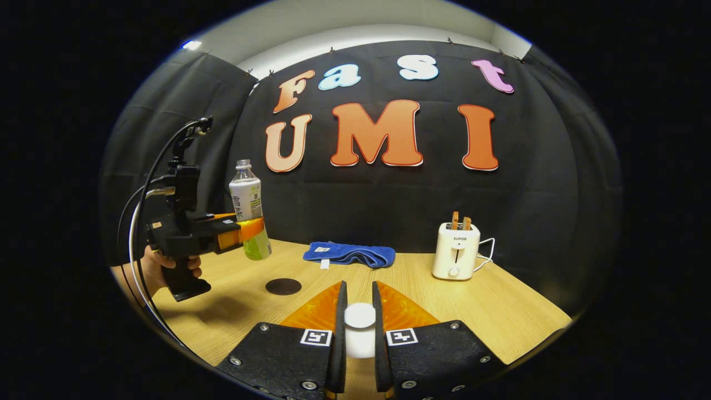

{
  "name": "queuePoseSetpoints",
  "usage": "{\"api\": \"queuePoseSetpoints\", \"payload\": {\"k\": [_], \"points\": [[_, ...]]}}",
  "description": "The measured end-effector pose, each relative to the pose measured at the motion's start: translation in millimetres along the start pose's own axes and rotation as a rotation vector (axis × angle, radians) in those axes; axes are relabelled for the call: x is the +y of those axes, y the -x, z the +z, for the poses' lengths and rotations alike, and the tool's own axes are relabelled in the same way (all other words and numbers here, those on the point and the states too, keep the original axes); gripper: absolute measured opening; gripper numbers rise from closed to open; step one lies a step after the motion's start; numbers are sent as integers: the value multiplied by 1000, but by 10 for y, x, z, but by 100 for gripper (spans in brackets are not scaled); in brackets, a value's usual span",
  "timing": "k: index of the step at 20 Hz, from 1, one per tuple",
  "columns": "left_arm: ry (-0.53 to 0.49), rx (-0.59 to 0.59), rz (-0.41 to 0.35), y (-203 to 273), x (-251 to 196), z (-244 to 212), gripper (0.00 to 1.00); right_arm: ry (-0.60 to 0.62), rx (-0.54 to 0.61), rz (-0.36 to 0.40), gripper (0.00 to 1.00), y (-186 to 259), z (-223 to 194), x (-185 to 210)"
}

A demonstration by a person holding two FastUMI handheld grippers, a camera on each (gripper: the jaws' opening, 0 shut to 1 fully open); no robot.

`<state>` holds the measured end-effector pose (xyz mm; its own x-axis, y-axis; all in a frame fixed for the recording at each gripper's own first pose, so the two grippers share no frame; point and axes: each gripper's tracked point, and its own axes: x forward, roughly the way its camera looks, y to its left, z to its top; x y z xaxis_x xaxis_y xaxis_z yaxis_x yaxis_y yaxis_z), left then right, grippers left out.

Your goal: Open the teacup lid with one hand, grasp the water bottle and pour water into the teacup with the other hand; after pouring, place the water bottle on the coaster and then close the teacup lid.

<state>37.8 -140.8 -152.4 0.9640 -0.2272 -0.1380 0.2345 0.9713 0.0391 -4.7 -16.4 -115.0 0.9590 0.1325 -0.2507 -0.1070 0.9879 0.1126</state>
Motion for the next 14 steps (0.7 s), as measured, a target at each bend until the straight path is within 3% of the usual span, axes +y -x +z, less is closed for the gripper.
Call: {"api": "queuePoseSetpoints", "payload": {"k": [5, 9, 14], "points": [[172, 94, 7, 12, -138, -167, 64, 11, 15, -10, 22, -74, -50, -5], [175, 154, 9, 35, -135, -318, 64, 25, 44, -6, 22, -126, -126, 13], [103, 200, -11, -17, -81, -529, 67, 26, 57, 2, 22, -156, -168, 84]]}}
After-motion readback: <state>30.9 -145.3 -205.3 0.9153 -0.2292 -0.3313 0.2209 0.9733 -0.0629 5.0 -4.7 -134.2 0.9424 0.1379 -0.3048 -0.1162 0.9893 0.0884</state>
